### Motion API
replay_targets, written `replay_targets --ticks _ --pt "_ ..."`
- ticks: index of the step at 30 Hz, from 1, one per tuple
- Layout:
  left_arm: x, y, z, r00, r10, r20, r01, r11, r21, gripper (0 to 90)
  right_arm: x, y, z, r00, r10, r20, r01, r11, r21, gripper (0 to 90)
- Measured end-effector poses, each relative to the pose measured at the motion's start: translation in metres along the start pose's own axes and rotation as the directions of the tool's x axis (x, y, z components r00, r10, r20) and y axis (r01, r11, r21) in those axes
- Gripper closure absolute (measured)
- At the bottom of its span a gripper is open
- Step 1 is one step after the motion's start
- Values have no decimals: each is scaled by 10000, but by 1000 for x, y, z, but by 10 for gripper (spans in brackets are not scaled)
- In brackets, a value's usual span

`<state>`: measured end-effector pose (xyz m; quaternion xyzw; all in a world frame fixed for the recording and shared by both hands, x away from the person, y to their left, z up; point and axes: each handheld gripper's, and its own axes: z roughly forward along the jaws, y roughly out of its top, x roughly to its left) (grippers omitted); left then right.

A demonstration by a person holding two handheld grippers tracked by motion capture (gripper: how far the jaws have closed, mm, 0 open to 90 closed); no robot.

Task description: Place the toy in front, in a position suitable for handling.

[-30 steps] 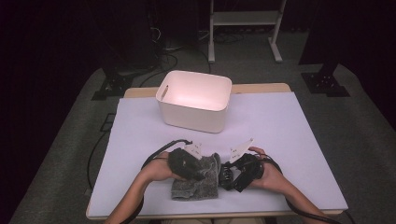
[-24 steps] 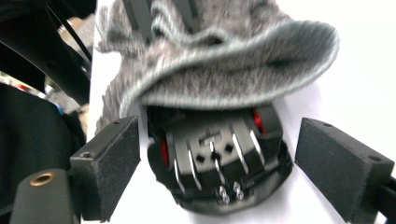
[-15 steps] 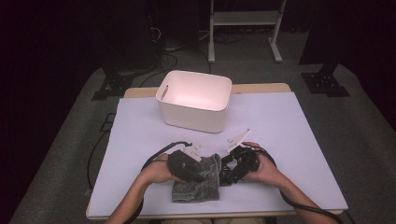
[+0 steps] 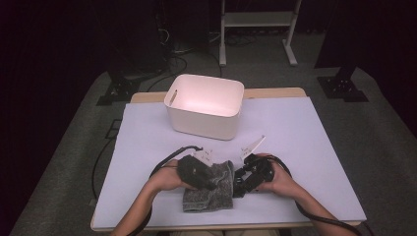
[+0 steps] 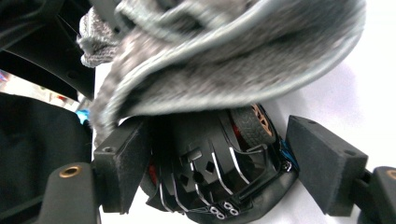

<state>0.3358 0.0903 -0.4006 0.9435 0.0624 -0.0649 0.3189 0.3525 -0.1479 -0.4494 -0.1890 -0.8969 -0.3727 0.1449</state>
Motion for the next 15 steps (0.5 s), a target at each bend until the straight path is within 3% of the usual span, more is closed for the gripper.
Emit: replay_targets --ticks 8,12,15 --pt "8 -1 -14 9983 -445 -380 439 9989 -167 677 9 -3 -1 9971 -582 487 594 9979 -240 229" --pt "10 -2 -17 9975 -634 -324 629 9978 -191 632 20 -3 -2 9866 -1220 1081 1246 9920 -177 229" --pt "9 1 -20 9980 -509 -380 506 9987 -83 588 27 -4 -3 9756 -1633 1466 1667 9859 -116 230"
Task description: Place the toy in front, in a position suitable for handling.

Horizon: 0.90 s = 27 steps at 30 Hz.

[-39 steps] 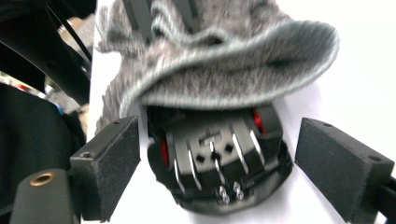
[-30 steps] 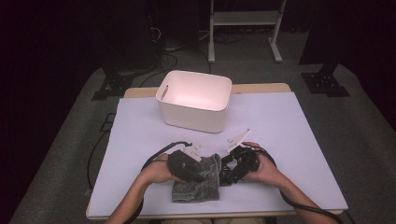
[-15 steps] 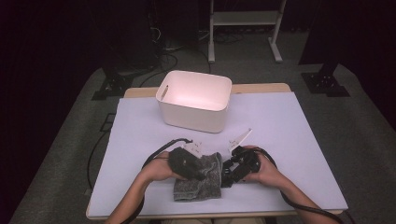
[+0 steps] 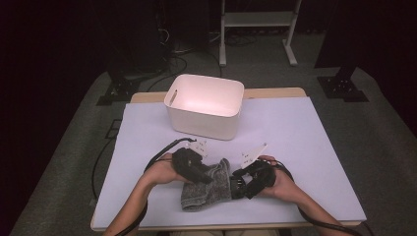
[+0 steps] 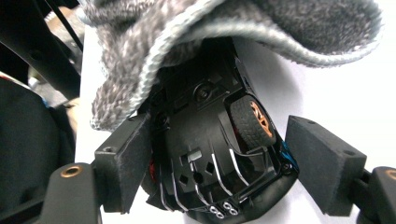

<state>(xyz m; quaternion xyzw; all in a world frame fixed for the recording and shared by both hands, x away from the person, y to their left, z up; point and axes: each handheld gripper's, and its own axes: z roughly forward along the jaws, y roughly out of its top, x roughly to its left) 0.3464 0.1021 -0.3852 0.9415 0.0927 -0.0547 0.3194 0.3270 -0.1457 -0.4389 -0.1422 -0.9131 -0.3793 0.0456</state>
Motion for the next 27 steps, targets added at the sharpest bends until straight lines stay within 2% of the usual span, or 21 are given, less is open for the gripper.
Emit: replay_targets --ticks 2,6,8,10,13,17,19,27 --pt "0 3 -1 10000 83 36 -83 9999 98 574 4 0 -1 9993 -295 225 295 9996 -24 231" --pt "3 6 5 9995 -132 281 120 9990 420 493 12 0 -2 9935 -932 660 938 9956 -60 233" --pt "4 6 9 9990 -242 378 225 9987 460 483 14 -1 -2 9912 -1047 807 1059 9943 -116 234" --pt "2 6 14 9984 -145 546 114 9983 578 494 16 -2 -3 9883 -1202 942 1222 9924 -160 234" --pt "-1 6 15 9991 19 413 -43 9983 581 558 19 -2 -3 9856 -1313 1067 1338 9909 -166 234" --pt "-7 8 14 9992 332 218 -347 9966 750 577 20 -2 -3 9847 -1358 1093 1380 9904 -128 231" --pt "-10 8 14 9990 424 129 -432 9963 745 585 19 -1 -3 9870 -1248 1016 1265 9919 -105 229" --pt "-24 4 11 9963 820 -257 -804 9951 580 582 12 4 -4 9949 -922 420 933 9953 -246 252"
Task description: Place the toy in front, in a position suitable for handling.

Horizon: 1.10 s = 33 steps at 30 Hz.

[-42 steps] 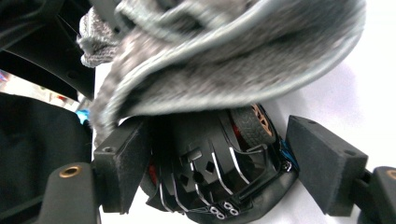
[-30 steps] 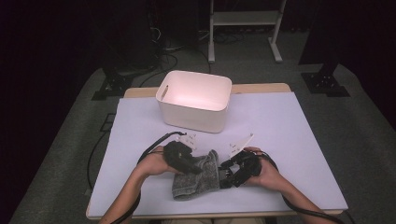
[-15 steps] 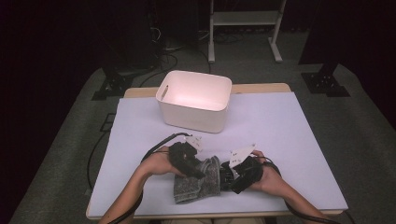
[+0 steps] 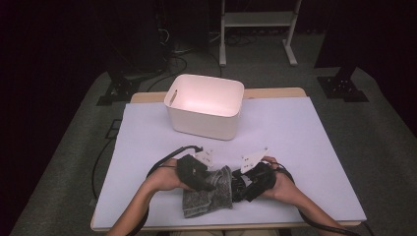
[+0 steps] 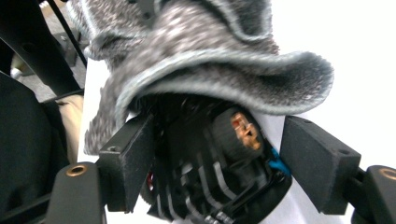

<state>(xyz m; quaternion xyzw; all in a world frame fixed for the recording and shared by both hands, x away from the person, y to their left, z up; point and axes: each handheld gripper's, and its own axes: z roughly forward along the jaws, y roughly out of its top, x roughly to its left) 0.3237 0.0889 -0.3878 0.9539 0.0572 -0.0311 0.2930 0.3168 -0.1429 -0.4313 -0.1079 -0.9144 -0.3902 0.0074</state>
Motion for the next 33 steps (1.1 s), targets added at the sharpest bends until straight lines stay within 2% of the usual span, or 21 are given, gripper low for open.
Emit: replay_targets --ticks 3,6,13,19,22,24,29,31,33 --pt "-3 -1 -1 10000 64 -38 -65 10000 -50 582 -5 4 2 9990 256 -377 -257 9997 -31 249" --pt "-6 -1 -3 9998 169 -39 -169 9998 -82 581 -8 7 4 9978 317 -579 -318 9995 -12 246" --pt "-13 -2 -9 9976 358 598 -330 9983 -482 580 -11 7 9 9880 640 -1406 -615 9979 218 260" --pt "-14 -3 -12 9930 261 1149 -178 9972 -722 595 -3 8 15 9775 711 -1984 -646 9971 392 421" --pt "-13 -3 -12 9898 93 1424 21 9968 -802 622 4 8 22 9767 489 -2087 -301 9953 921 495" --pt "-14 -3 -13 9902 134 1387 -20 9966 -819 629 4 7 22 9691 469 -2423 -259 9957 891 548" --pt "-14 3 -11 9936 219 1106 -140 9974 -713 643 10 5 20 9799 -17 -1993 138 9981 595 557" --pt "-12 6 -12 9961 251 848 -197 9978 -636 647 12 4 17 9890 -243 -1457 321 9982 511 558" --pt "-10 10 -12 9976 373 575 -346 9982 -483 648 11 4 15 9940 -396 -1017 452 9976 533 558"
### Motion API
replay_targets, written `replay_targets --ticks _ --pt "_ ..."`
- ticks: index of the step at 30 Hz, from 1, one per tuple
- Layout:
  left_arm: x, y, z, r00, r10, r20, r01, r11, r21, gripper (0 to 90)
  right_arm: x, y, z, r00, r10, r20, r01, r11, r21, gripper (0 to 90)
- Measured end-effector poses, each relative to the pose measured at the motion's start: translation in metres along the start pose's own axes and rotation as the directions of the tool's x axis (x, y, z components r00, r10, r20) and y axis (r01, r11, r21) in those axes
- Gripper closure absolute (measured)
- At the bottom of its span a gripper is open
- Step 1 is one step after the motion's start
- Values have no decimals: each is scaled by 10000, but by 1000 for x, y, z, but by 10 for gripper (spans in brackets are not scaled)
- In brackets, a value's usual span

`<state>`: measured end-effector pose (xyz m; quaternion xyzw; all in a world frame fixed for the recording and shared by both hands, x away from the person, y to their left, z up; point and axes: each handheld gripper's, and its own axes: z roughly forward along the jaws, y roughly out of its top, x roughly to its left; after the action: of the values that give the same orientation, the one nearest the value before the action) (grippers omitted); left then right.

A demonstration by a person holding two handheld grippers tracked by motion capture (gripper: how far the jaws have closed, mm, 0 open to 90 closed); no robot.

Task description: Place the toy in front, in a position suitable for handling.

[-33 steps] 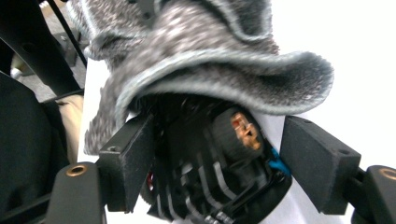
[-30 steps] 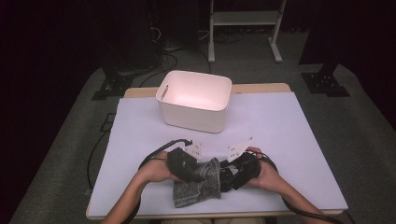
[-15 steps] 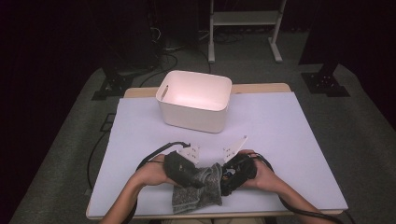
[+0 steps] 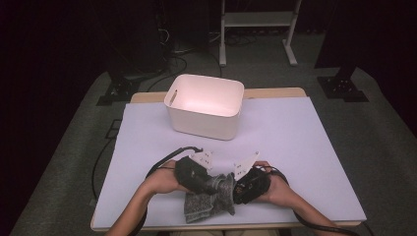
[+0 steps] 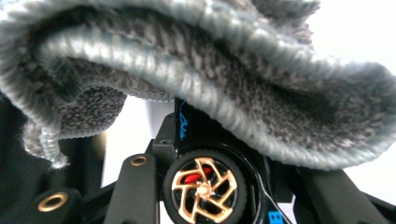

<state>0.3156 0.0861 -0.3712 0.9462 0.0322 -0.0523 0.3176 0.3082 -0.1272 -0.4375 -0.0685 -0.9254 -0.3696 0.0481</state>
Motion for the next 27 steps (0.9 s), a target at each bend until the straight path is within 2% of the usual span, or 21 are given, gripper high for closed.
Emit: replay_targets --ticks 1,2,3,4,5,8,11,13,15,17,18,21,24,27 --pt "1 1 0 9999 -2 -104 2 10000 44 650 -2 0 -2 9995 -105 308 105 9999 18 558" --pt "3 5 0 9993 116 -369 -107 9997 234 651 -2 0 -2 9989 -167 432 165 9999 48 558" --pt "5 9 -1 9974 179 -693 -148 9989 449 650 -4 1 -4 9970 -227 745 223 9997 61 558" --pt "7 12 -3 9957 233 -900 -178 9979 617 650 -6 2 -6 9918 -360 1228 354 9993 72 558" --pt "8 13 -5 9944 295 -1017 -224 9972 708 651 -8 2 -8 9887 -394 1450 385 9992 92 557" --pt "14 13 -11 9883 358 -1480 -213 9949 982 649 -16 -3 -13 9842 -238 1752 253 9997 -62 557" --pt "18 5 -13 9886 67 -1504 65 9962 868 649 -23 -10 -14 9865 224 1620 -174 9993 -318 556" --pt "19 0 -9 9882 91 -1528 62 9950 996 662 -24 -14 -13 9875 454 1509 -390 9982 -449 555" --pt "21 -4 -4 9890 15 -1480 119 9959 900 686 -24 -14 -13 9871 551 1504 -488 9978 -452 552" --pt "23 -7 -5 9907 -162 -1349 253 9975 657 710 -24 -14 -12 9884 633 1382 -580 9974 -425 496" --pt "23 -8 -6 9914 -190 -1294 274 9976 639 713 -25 -14 -13 9900 770 1183 -728 9966 -395 470" --pt "22 -9 -6 9918 -144 -1268 231 9975 673 716 -24 -19 -16 9904 716 1182 -686 9972 -294 432" --pt "23 -8 -7 9913 -44 -1315 145 9970 754 716 -22 -25 -23 9891 824 1222 -774 9960 -451 438" --pt "23 -7 -9 9908 -3 -1355 100 9975 705 722 -19 -28 -32 9860 895 1405 -814 9947 -624 493"
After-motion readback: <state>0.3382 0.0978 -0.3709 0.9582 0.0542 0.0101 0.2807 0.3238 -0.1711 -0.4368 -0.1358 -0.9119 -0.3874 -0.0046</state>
